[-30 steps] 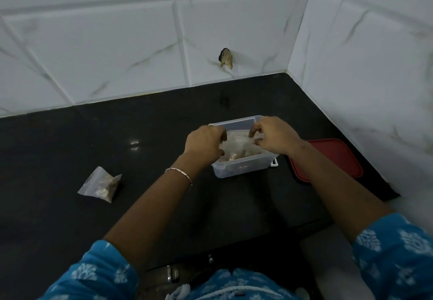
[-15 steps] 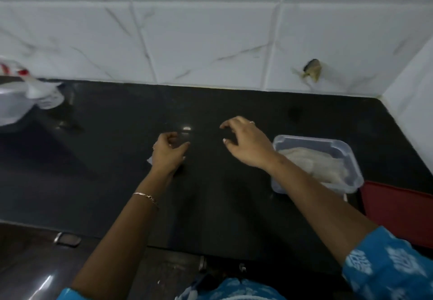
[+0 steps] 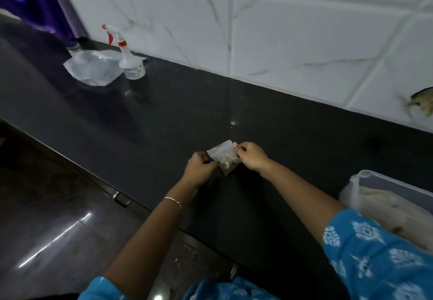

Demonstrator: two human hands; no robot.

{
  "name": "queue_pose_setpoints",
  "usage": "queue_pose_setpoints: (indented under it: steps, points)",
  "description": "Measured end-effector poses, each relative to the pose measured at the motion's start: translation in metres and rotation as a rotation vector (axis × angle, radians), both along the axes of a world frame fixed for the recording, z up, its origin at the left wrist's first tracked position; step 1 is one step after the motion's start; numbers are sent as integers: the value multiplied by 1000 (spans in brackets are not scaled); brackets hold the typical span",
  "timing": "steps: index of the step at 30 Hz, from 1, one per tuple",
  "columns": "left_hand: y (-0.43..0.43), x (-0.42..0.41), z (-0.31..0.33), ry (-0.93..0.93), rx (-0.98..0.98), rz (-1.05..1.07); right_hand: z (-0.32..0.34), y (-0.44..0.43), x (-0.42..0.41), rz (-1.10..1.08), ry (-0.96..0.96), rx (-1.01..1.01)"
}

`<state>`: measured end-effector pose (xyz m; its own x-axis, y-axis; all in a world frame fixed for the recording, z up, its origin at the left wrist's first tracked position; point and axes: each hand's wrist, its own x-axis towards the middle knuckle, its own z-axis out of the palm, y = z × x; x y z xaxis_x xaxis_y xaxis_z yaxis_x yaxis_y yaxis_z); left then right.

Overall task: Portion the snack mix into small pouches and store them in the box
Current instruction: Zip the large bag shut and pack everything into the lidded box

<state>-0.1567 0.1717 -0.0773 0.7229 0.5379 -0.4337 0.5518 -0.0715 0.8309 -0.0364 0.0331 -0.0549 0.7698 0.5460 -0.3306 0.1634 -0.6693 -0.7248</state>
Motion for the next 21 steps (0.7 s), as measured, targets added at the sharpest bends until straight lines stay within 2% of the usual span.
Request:
queue_pose_setpoints:
  steps: [3,6,13,17,21]
  points:
    - [-6,0,10,-17,-9,20,-3,16,2,-30,-21,9]
    - [-8,0,16,-6,77,-9,-9,25,4,-79,12,47]
    - [-1,2,14,-84,-27,87,7,7,-8,-237,195,350]
    - [-12,7,35,-242,-133,31,30,-21,-18,-254,254,471]
    - [-34,18,52,-386,-209,-40,51,-55,-23,-320,195,519]
